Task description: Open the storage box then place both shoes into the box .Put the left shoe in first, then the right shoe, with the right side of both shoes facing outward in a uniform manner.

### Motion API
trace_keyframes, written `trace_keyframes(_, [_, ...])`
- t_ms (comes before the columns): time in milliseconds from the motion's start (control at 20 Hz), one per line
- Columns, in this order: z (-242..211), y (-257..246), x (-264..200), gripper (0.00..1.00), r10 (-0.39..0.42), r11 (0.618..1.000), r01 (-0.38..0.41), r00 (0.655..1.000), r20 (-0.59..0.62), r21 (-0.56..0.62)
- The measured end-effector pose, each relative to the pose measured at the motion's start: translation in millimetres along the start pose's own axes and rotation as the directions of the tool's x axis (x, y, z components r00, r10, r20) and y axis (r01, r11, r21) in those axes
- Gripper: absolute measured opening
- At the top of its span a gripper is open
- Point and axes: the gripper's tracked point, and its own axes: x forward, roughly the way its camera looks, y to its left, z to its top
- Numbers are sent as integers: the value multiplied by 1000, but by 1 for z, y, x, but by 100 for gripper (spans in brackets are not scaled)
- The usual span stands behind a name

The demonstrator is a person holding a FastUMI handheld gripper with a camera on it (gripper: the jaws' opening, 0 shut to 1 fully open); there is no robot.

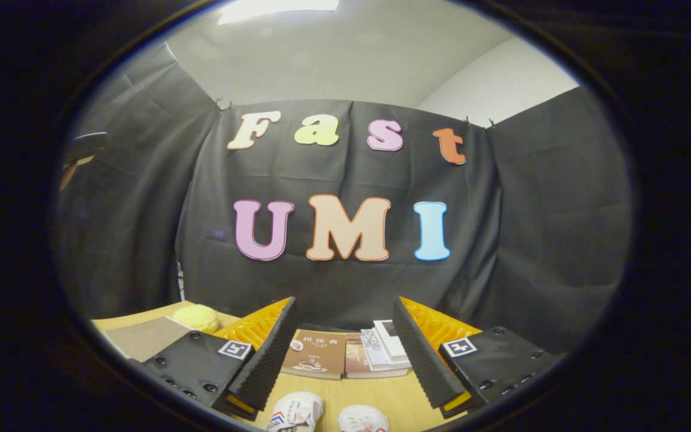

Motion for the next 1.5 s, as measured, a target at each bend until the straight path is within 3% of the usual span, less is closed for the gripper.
trace_keyframes(500, [-4,4,-12,99,18,1000,-18,1000,-5,25])
trace_keyframes(900, [-16,24,-22,99,105,975,-98,994,-24,201])
trace_keyframes(1000, [-29,33,-23,99,143,944,-117,988,-63,309])
trace_keyframes(1150, [-48,48,-27,98,201,853,-110,972,-126,511])
trace_keyframes(1350, [-71,53,-30,99,225,753,-56,958,-176,656])
trace_keyframes(1500, [-93,73,-32,99,304,651,-36,928,-216,758])
